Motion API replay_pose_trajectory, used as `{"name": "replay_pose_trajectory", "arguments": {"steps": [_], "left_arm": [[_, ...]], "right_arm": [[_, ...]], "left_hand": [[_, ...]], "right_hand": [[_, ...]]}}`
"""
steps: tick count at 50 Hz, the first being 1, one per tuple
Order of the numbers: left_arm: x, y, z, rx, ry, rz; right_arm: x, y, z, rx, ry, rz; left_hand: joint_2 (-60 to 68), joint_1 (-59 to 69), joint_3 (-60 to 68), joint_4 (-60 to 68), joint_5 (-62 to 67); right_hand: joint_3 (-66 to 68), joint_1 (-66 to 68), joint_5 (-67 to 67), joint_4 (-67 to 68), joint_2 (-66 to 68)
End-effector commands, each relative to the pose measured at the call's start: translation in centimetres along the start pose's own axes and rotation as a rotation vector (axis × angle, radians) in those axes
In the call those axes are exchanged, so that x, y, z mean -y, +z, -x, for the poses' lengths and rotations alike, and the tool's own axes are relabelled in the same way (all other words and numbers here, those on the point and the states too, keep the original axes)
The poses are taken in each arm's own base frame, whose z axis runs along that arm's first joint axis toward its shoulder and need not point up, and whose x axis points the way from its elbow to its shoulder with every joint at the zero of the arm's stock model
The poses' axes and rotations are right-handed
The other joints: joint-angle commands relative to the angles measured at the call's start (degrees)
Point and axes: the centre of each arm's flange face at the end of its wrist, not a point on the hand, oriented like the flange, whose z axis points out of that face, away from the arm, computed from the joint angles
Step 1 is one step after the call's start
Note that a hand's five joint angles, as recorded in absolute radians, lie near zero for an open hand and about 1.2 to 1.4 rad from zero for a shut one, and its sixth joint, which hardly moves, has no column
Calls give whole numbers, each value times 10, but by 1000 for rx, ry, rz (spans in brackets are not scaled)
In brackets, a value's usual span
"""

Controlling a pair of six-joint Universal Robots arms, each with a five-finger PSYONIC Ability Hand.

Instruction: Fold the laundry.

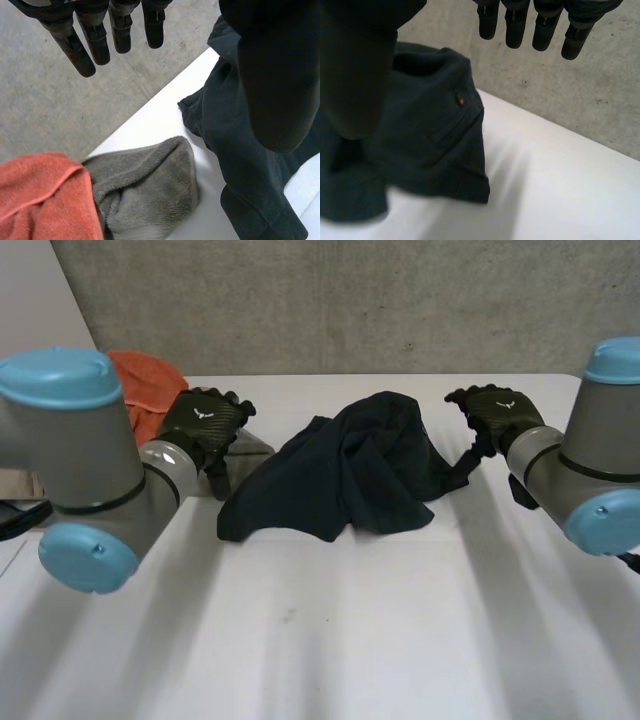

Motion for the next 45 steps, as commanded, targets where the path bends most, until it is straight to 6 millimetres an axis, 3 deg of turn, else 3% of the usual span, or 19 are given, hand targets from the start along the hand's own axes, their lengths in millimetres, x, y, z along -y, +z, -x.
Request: {"name": "replay_pose_trajectory", "arguments": {"steps": [1, 9, 13, 14, 17, 18, 21, 25, 28, 29, 31, 32, 35, 36, 40, 42, 44, 45], "left_arm": [[-12, 30, -3, -75, -151, 74], [-36, 60, -26, -168, -189, 188], [-47, 68, -37, -177, -175, 237], [-48, 69, -40, -176, -170, 242], [-48, 71, -44, -152, -145, 252], [-46, 71, -44, -141, -137, 248], [-35, 70, -41, -89, -98, 220], [-16, 64, -40, -74, -55, 172], [5, 56, -39, -93, -36, 115], [12, 51, -40, -107, -34, 94], [17, 47, -40, -120, -33, 85], [20, 42, -41, -134, -28, 83], [21, 36, -43, -152, -25, 89], [20, 31, -46, -165, -20, 97], [11, 24, -57, -201, 10, 128], [6, 22, -62, -216, 32, 142], [-1, 20, -67, -231, 66, 155], [-2, 20, -68, -227, 80, 147]], "right_arm": [[-20, 50, 6, 45, 122, -49], [-55, 87, 24, 139, 270, 18], [-66, 96, 31, 152, 277, 35], [-67, 97, 32, 150, 275, 37], [-64, 97, 33, 138, 266, 34], [-62, 97, 31, 129, 262, 35], [-51, 88, 23, 100, 229, 45], [-20, 65, 11, 83, 90, 32], [-1, 38, -2, 69, -76, 52], [9, 20, -5, 73, -170, 59], [15, 0, -8, 77, -263, 85], [13, -22, -8, 94, -343, 137], [7, -55, -6, 126, -451, 219], [2, -77, -4, 149, -504, 266], [-17, -123, 13, 235, -520, 345], [-23, -137, 24, 276, -515, 350], [-27, -144, 31, 309, -505, 329], [-27, -142, 30, 298, -501, 312]], "left_hand": [[-17, -17, -20, -15, -29], [-10, -10, -13, -8, -22], [140, 140, 136, 142, 127], [197, 197, 193, 199, 185], [568, 568, 564, 570, 556], [682, 682, 679, 684, 670], [683, 683, 680, 685, 671], [683, 683, 680, 685, 671], [683, 683, 680, 685, 671], [683, 683, 680, 685, 671], [683, 683, 680, 685, 671], [683, 683, 680, 685, 671], [683, 683, 680, 685, 671], [683, 683, 680, 685, 671], [683, 683, 680, 685, 671], [683, 683, 680, 685, 671], [644, 643, 640, 645, 631], [558, 558, 555, 560, 546]], "right_hand": [[-17, -24, -28, -20, -17], [-17, -24, -28, -20, -17], [21, 14, 11, 19, 21], [78, 71, 68, 76, 78], [681, 674, 670, 678, 681], [683, 676, 672, 680, 683], [683, 676, 672, 680, 683], [683, 676, 672, 680, 683], [683, 676, 672, 680, 683], [683, 676, 672, 680, 683], [683, 676, 672, 680, 683], [683, 676, 672, 680, 683], [683, 676, 672, 680, 683], [683, 676, 672, 680, 683], [683, 676, 672, 680, 683], [681, 674, 670, 678, 681], [451, 445, 441, 449, 451], [164, 157, 153, 162, 164]]}}
